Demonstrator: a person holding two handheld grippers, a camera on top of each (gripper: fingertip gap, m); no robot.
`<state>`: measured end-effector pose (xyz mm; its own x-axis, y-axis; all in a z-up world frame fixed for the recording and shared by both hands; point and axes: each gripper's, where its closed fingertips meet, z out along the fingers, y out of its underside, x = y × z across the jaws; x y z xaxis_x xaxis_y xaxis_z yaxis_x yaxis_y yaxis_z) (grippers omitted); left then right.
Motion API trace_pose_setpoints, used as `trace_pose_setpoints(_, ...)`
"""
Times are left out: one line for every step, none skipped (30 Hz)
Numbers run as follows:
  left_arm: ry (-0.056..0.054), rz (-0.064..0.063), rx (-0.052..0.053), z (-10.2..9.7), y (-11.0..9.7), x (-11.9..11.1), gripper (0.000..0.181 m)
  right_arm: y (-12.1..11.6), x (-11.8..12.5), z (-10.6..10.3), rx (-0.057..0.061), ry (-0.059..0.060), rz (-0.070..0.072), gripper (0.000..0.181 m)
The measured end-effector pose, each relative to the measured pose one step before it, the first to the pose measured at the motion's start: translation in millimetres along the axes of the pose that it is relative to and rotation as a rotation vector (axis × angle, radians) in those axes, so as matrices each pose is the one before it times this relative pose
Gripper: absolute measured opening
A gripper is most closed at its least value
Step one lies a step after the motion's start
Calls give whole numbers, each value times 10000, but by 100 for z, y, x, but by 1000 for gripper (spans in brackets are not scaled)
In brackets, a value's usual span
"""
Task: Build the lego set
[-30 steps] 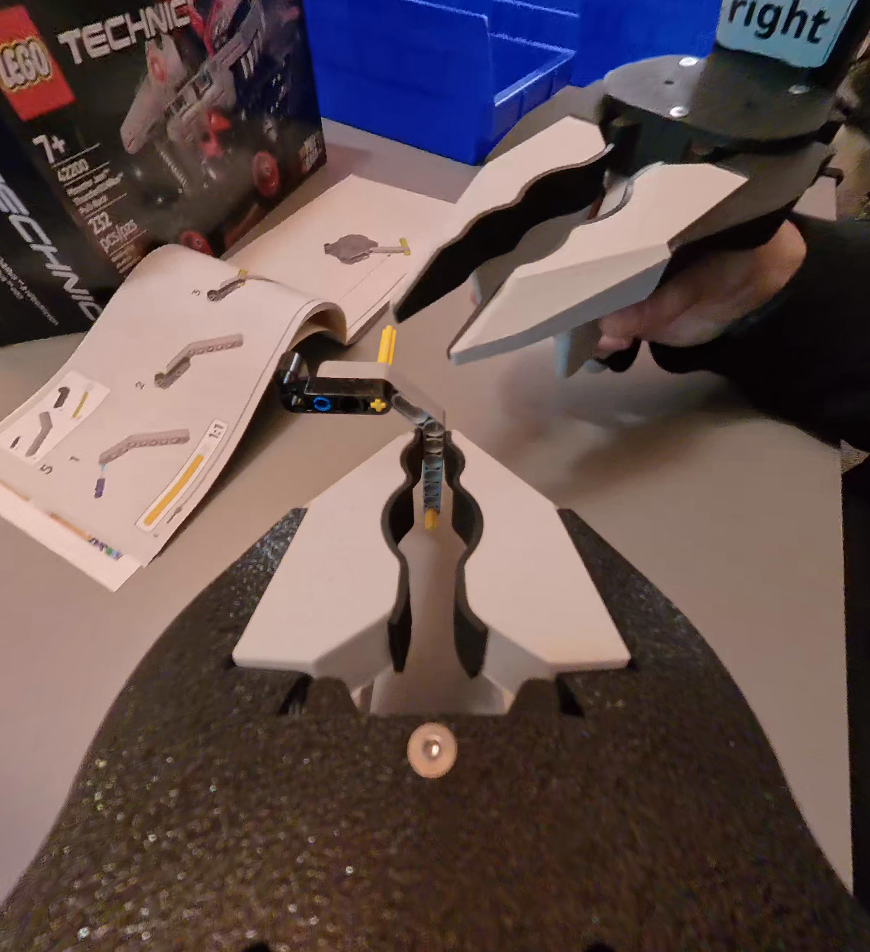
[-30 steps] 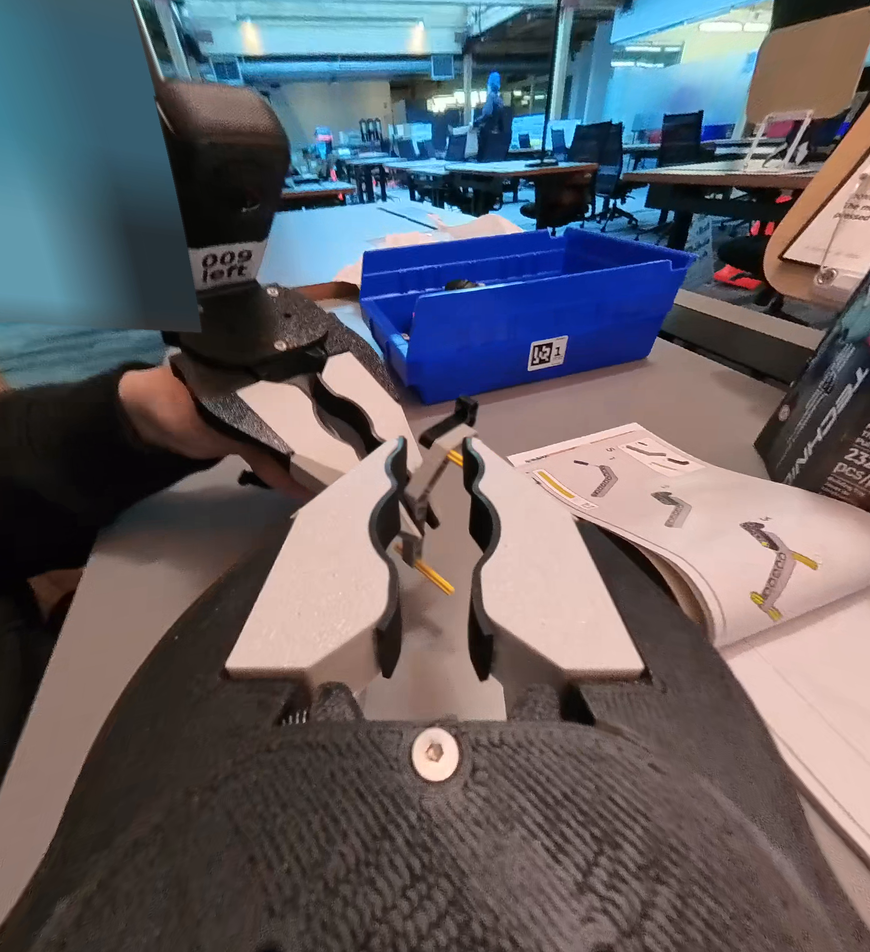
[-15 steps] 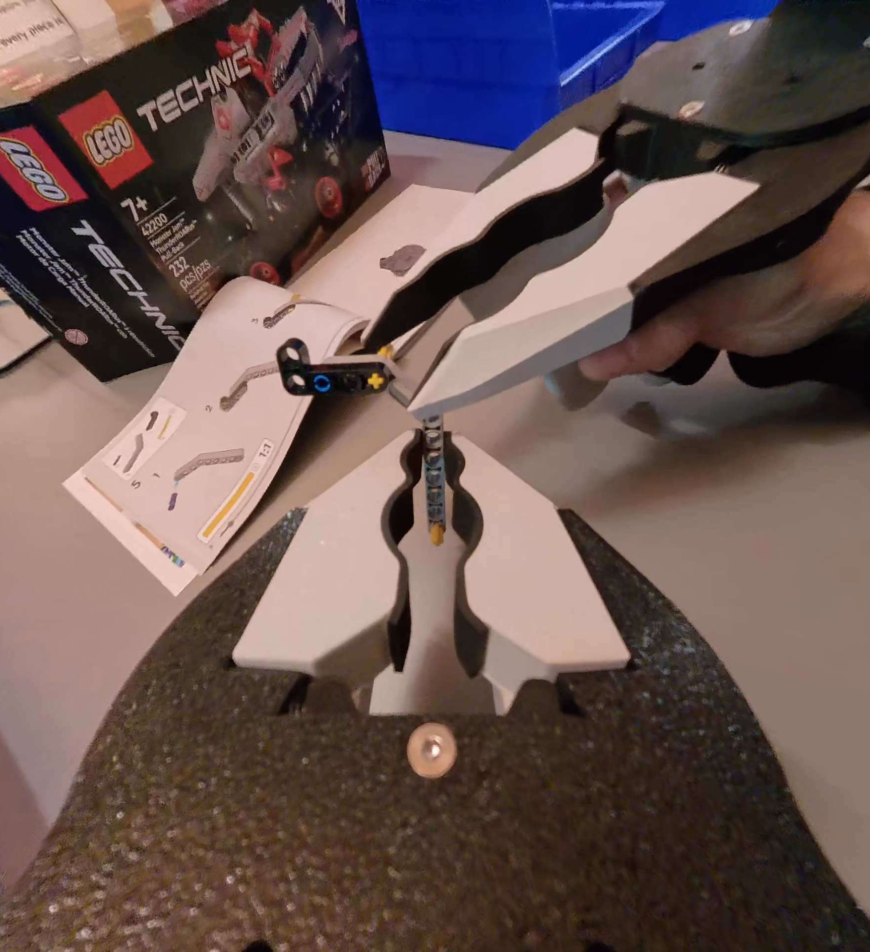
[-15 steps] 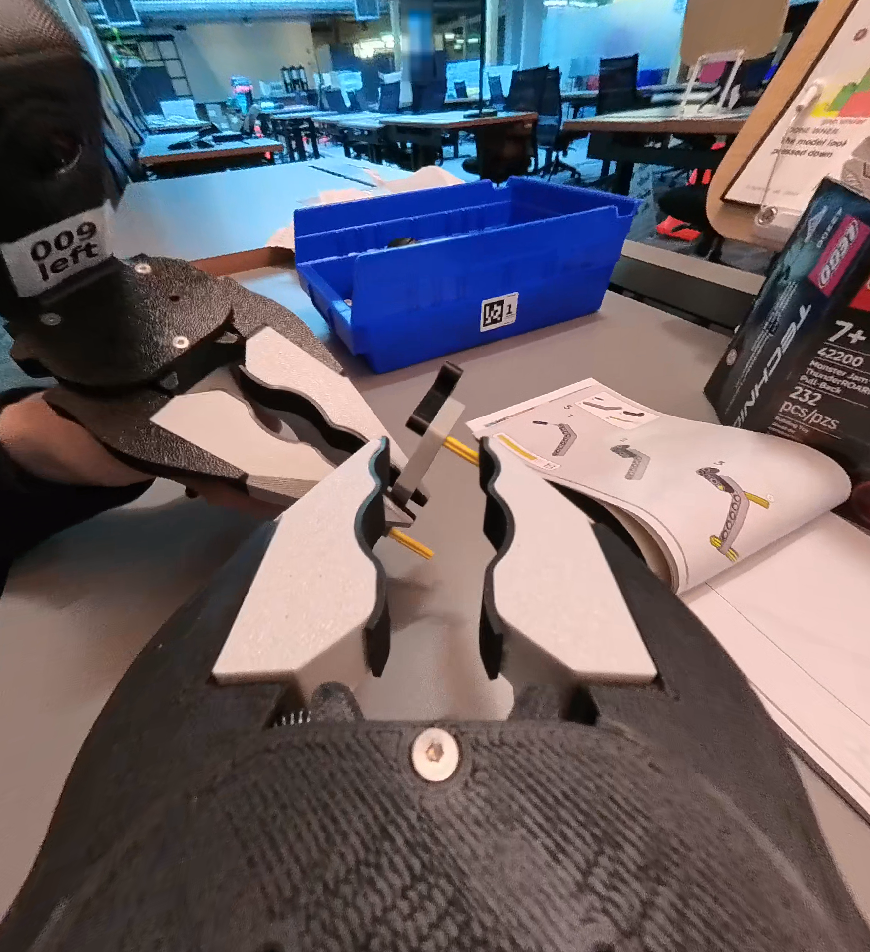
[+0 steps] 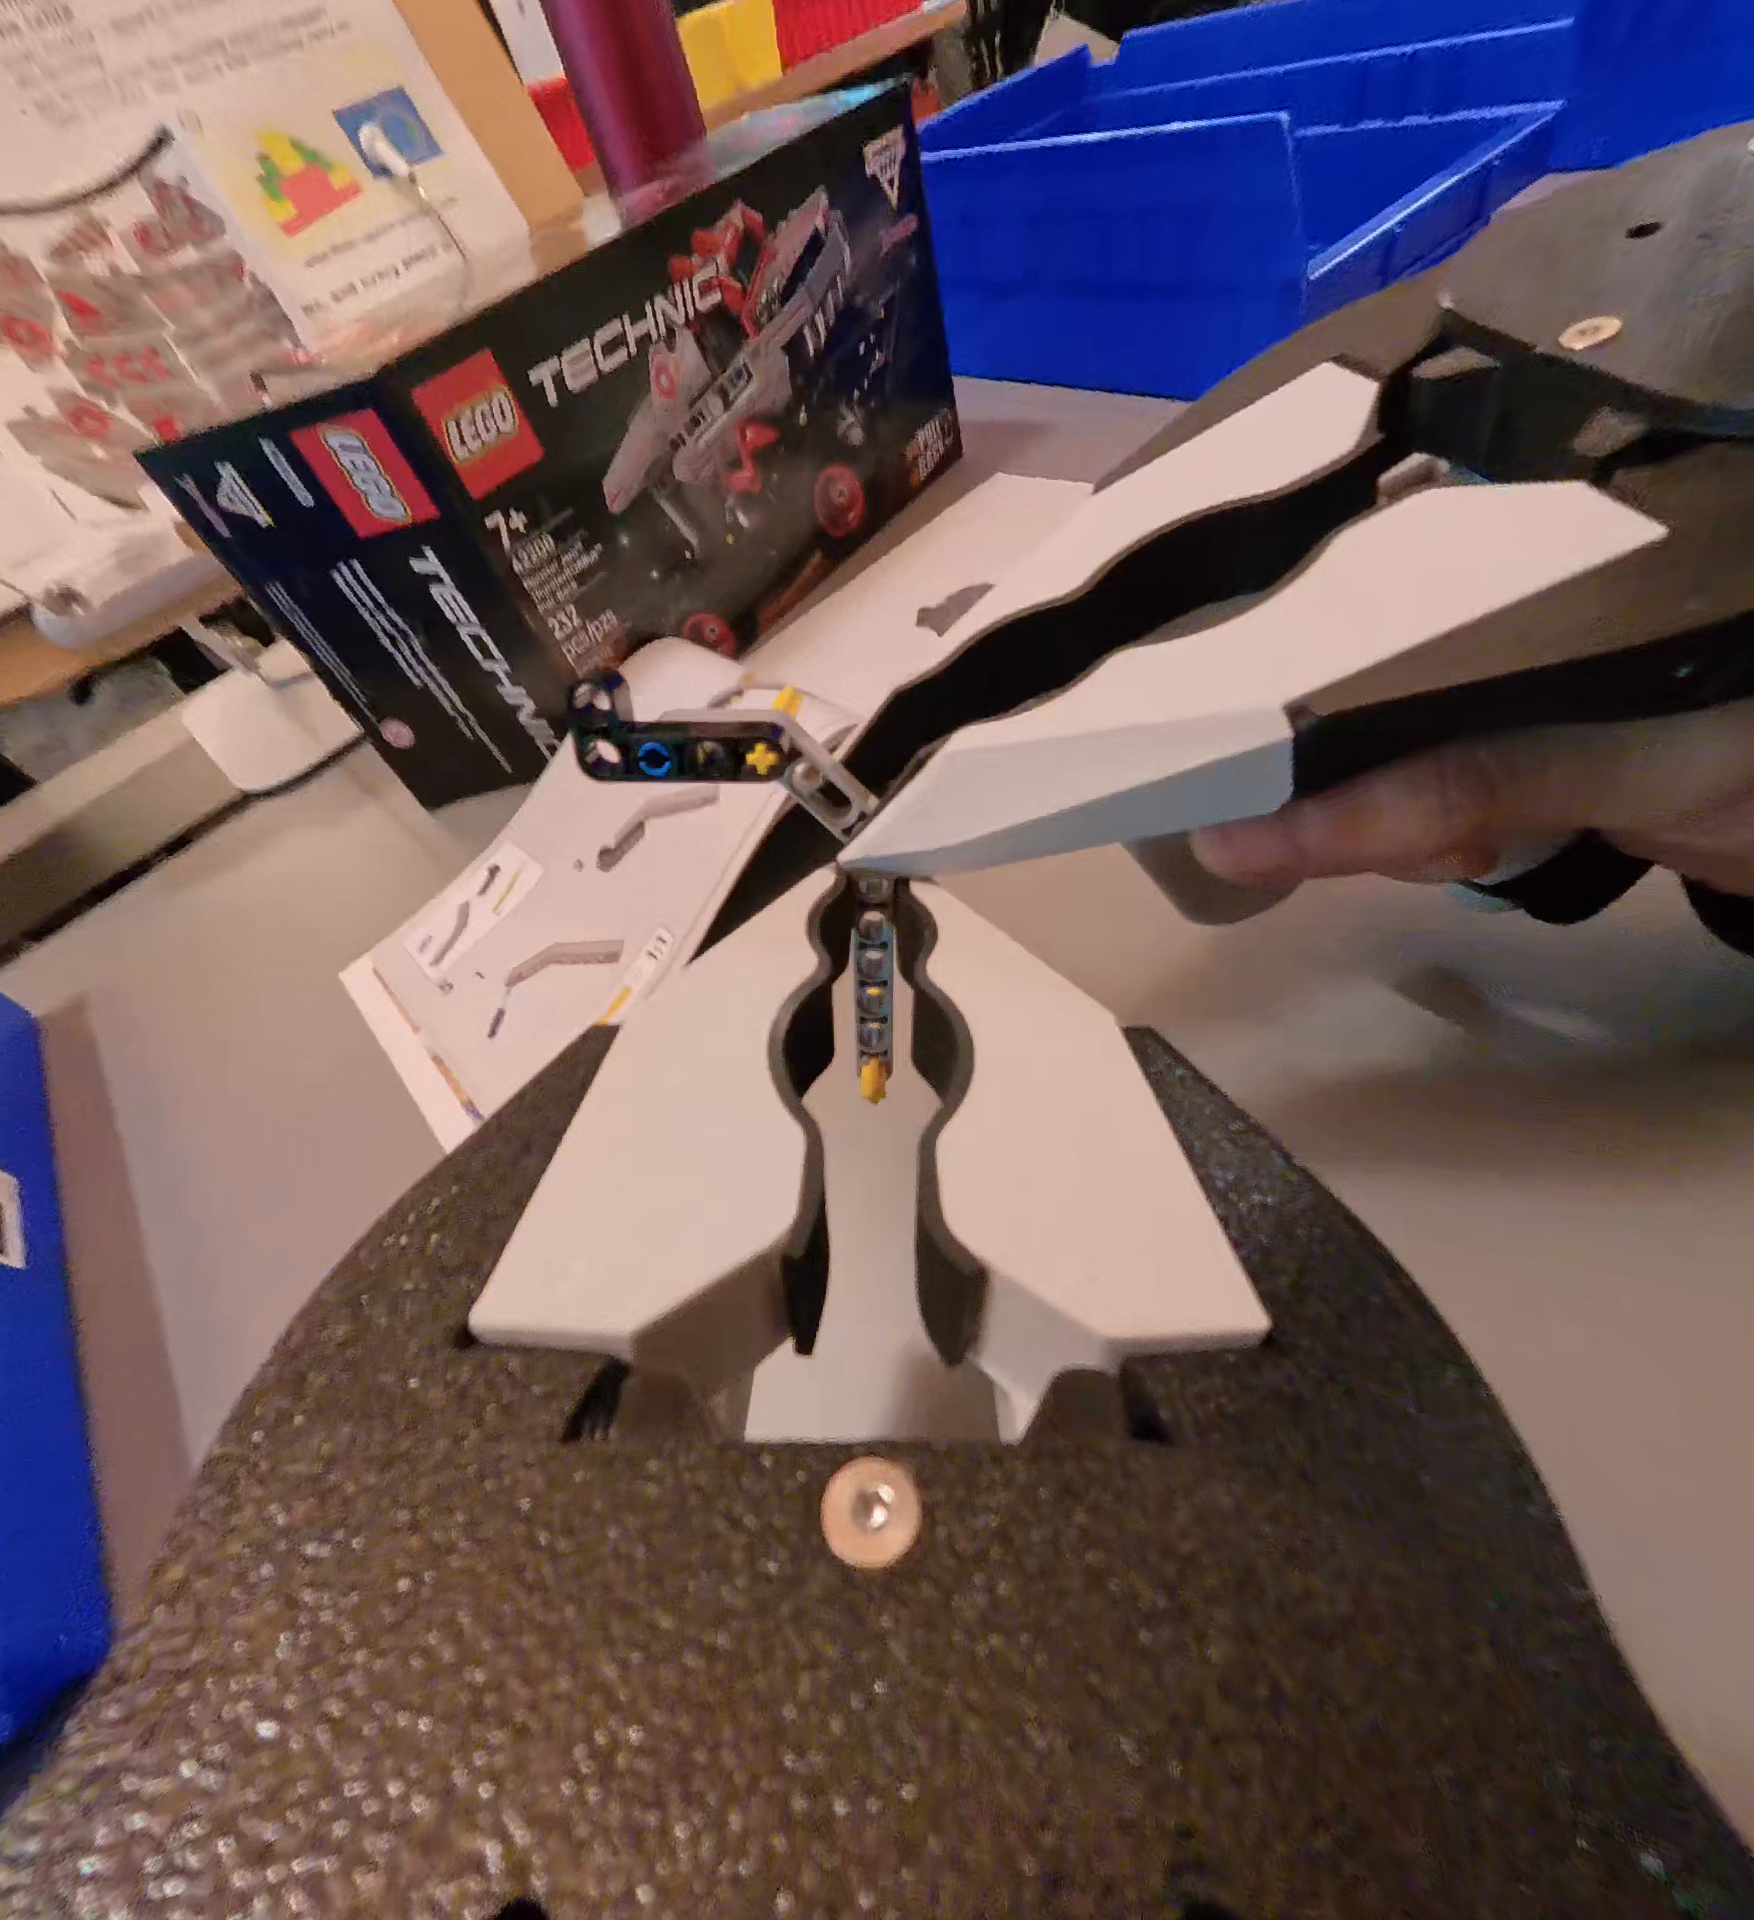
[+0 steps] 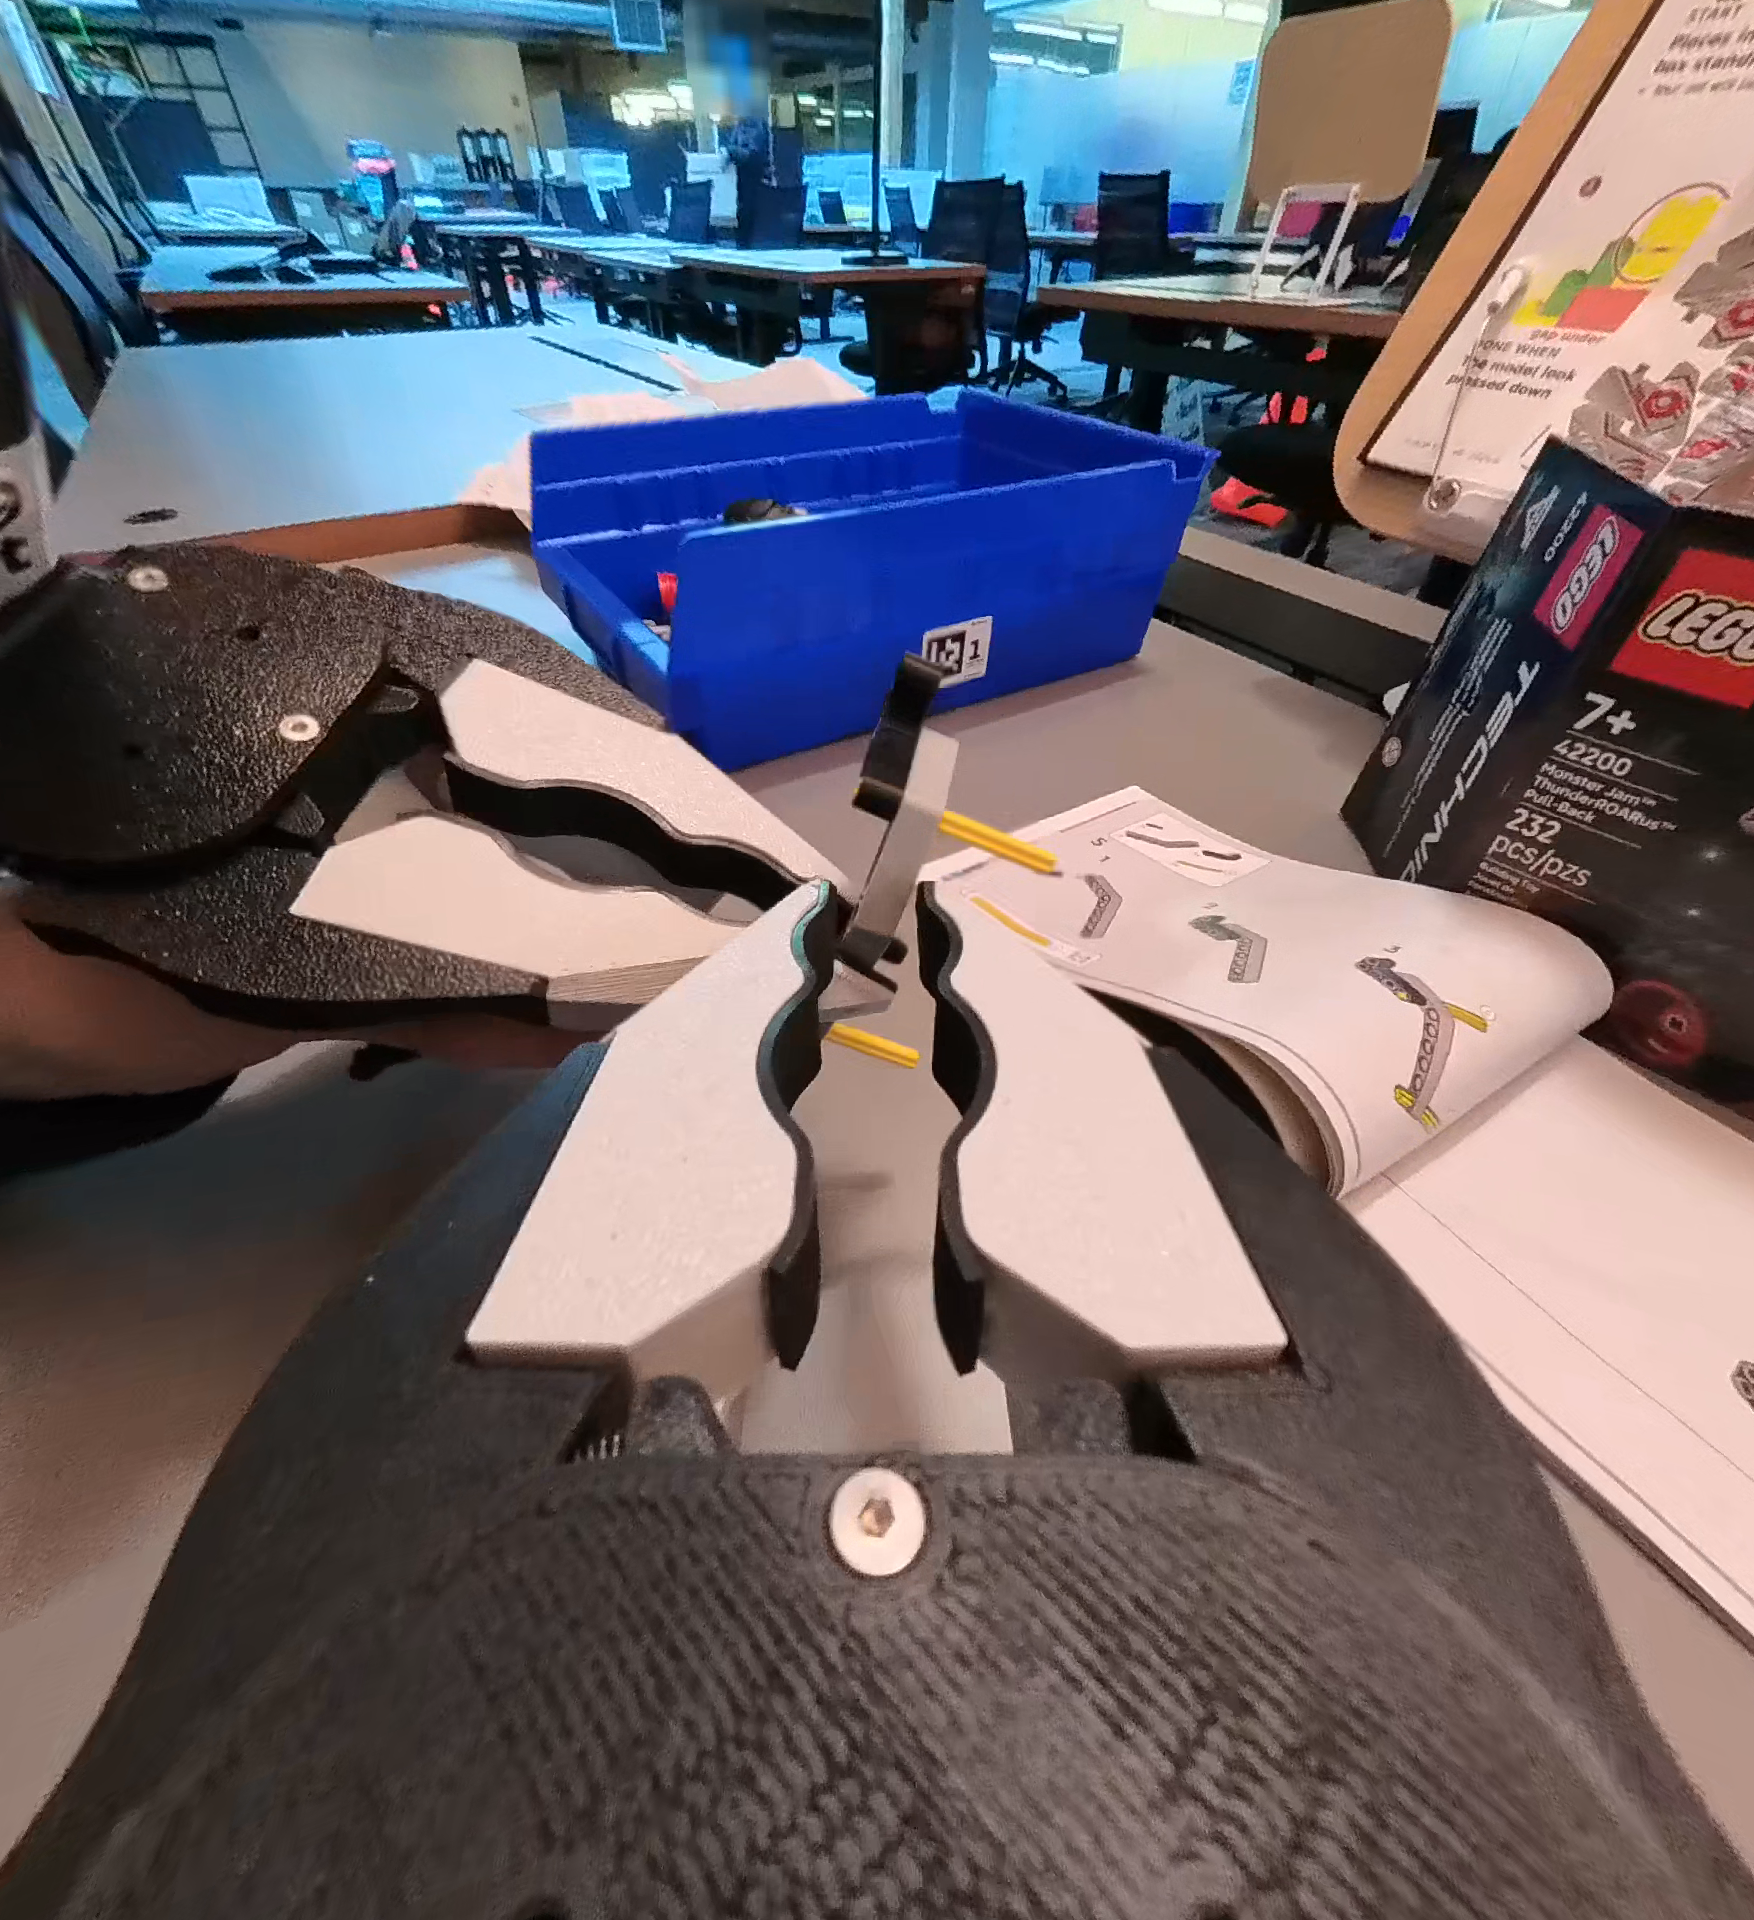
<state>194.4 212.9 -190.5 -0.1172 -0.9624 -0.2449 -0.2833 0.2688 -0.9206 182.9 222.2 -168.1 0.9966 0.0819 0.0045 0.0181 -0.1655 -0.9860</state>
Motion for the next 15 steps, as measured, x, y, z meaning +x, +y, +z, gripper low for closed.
trace_pose_setpoints(-46,109,182,-102,-286,-35,4,-270,-67,-91,112,-75,58,12)
trace_pose_setpoints(25,23,121,-51,-200,6,4,-191,-93,-62,76,-76,126,11)
trace_pose_setpoints(85,74,90,-32,-107,26,4,-95,-13,-41,71,9,24,11)
trace_pose_setpoints(94,181,123,-82,-110,-39,4,-88,81,-32,118,97,-36,14)
trace_pose_setpoints(48,266,172,-149,-164,-93,4,-190,216,-14,177,207,107,20)
trace_pose_setpoints(16,306,180,-150,-183,-120,4,-263,25,-4,221,113,181,23)
trace_pose_setpoints(61,278,119,-131,-108,-33,4,-328,-110,-16,285,64,163,22)
trace_pose_setpoints(119,215,41,-62,5,83,4,-326,-85,-12,304,125,170,22)
trace_pose_setpoints(54,173,24,-25,18,70,4,-222,-252,19,245,56,122,22)
trace_pose_setpoints(-65,141,57,7,-30,-29,4,96,-370,92,31,2,6,20)
trace_pose_setpoints(-80,102,32,25,-29,-20,4,215,-366,126,-50,-14,-141,15)
trace_pose_setpoints(36,127,-24,74,46,158,4,33,-78,-16,65,124,-174,9)
trace_pose_setpoints(104,145,27,74,-18,261,4,118,178,-11,-29,195,-159,7)
trace_pose_setpoints(-17,118,29,28,-45,84,4,33,83,-31,-1,30,-127,7)
trace_pose_setpoints(-102,147,5,34,-36,-24,4,-22,60,-84,8,-33,-51,7)
